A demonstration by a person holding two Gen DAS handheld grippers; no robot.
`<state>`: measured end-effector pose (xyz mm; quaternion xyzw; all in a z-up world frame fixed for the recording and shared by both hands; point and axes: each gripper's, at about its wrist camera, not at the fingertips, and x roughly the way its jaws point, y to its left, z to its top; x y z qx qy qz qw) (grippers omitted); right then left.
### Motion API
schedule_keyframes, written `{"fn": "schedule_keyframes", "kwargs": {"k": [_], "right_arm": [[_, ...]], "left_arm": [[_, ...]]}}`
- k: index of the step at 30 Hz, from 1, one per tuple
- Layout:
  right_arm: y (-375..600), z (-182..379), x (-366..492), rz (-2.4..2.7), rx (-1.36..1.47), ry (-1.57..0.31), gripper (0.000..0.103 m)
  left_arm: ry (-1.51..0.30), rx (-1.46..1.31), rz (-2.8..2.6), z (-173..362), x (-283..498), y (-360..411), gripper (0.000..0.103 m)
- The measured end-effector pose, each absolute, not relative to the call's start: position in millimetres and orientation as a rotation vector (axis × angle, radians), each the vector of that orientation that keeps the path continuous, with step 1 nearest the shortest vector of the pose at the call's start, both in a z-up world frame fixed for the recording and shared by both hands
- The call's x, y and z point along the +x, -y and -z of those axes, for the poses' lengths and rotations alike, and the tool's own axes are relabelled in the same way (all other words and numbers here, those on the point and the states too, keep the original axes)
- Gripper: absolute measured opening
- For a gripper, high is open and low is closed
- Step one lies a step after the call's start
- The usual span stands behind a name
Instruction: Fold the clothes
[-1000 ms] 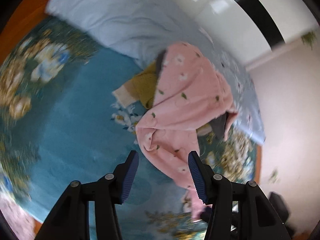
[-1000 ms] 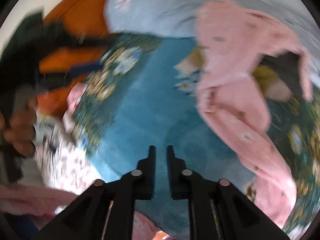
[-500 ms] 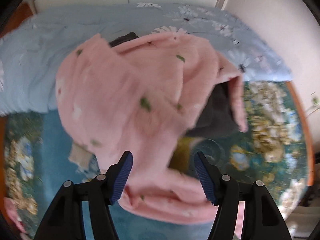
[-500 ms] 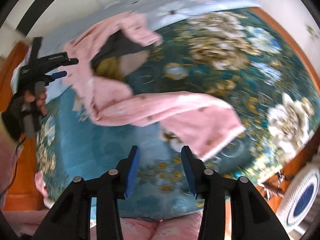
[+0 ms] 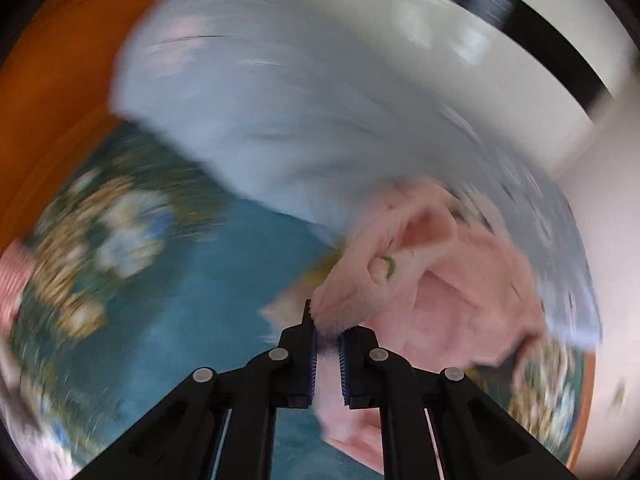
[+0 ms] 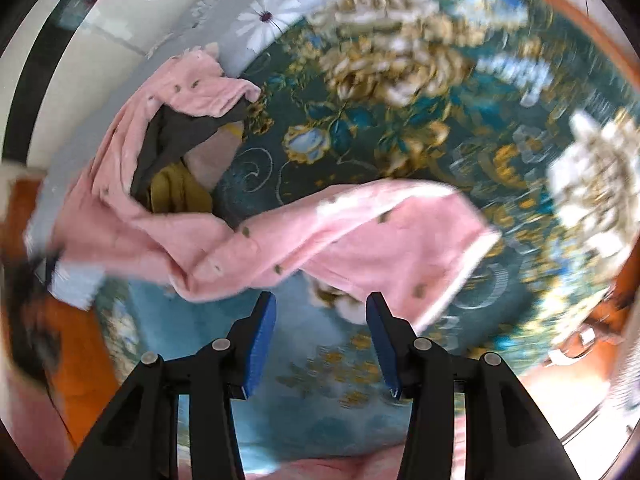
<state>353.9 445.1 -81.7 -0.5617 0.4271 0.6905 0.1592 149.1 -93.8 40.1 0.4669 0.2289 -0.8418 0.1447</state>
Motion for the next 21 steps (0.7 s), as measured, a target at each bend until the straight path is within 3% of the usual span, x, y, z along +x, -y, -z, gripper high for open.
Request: {"fn": "schedule_keyframes", "kwargs": {"k": [4,7,9,12,16,17,18,19,20,21], "right_arm": [[-464.1,136.2,333.4,-1.800,-1.571,-1.483,0.048],[-478.3,175.6,327.4,-1.649,-1.511,-1.611,0.049],[-489.3,194.7,323.6,-1.574,-1.451,-1.688,0.057],[-503.4,214.9,317.4,-1.486,-1.351,-1.788,0.062],[-511.4,236.8,309.7,-1.374,-1.381,-1.772,0.062],[-511.7,239.0,309.9,-1.351,-1.395,-1.758,0.055],[-511.2,239.4,311.2,-1.331,-1.410,-1.739,0.029],[-510.3,238.5,314.1,-1.316,-1.421,-1.735,0.016],[-509.3,236.8,317.8,-1.303,-1.429,-1.740,0.006],[-509.8,233.3,323.0,-1.302,-1.419,-1.751,0.005]], "left_arm": [[-0.799,1.228,2.199,-49.0,224.2,178.5,0.009],[-0.900,1.183,2.084,-44.1,274.7,197.7,0.009],[-0.964,1.162,2.005,-40.5,300.6,203.5,0.008],[-1.000,1.116,1.944,-46.9,321.9,205.9,0.008],[-0.990,1.064,1.956,-71.6,330.9,205.9,0.008],[-0.978,1.050,1.970,-79.0,331.7,205.2,0.008],[-0.967,1.036,1.984,-86.5,332.6,204.5,0.008],[-0.963,1.024,1.988,-89.8,333.1,204.9,0.008],[-0.960,1.013,1.992,-92.7,333.5,205.4,0.008],[-0.958,1.001,1.996,-95.6,334.0,205.9,0.008]]}}
